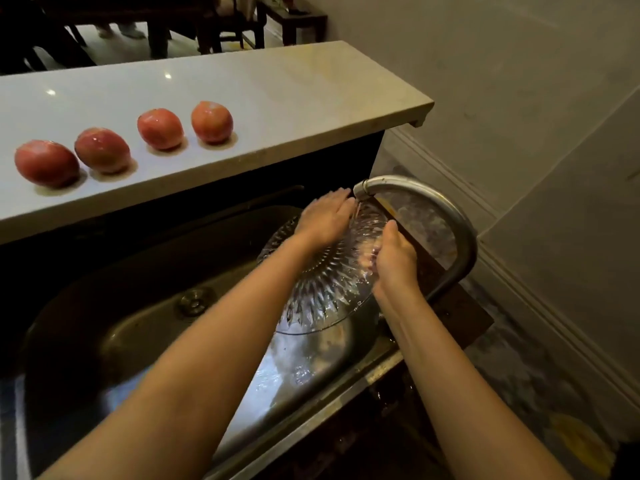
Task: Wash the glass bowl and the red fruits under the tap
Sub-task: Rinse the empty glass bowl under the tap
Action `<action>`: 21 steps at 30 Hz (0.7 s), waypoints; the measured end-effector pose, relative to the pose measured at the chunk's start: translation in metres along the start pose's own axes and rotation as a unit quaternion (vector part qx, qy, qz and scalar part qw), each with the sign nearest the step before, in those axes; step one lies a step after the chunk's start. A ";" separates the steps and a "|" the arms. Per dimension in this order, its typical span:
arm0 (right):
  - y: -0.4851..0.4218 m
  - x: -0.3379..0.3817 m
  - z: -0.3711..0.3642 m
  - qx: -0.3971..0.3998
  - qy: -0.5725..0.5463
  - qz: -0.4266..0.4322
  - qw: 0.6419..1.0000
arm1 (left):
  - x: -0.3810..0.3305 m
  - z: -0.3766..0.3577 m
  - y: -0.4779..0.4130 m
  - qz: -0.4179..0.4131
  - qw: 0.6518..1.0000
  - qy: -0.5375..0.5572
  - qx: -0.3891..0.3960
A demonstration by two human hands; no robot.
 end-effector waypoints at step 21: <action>-0.047 0.002 -0.036 0.076 0.194 -0.045 0.977 | 0.066 0.062 0.123 -0.038 0.974 0.120 -0.190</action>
Point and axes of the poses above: each hand's wrist, its own y-axis away from the middle knuckle, its own z-axis out of the back of the hand, x = y × z, the point moved 2 cm from there along -y, towards the middle knuckle, and after that the axes turned 10 degrees about y, right-handed, at the moved point
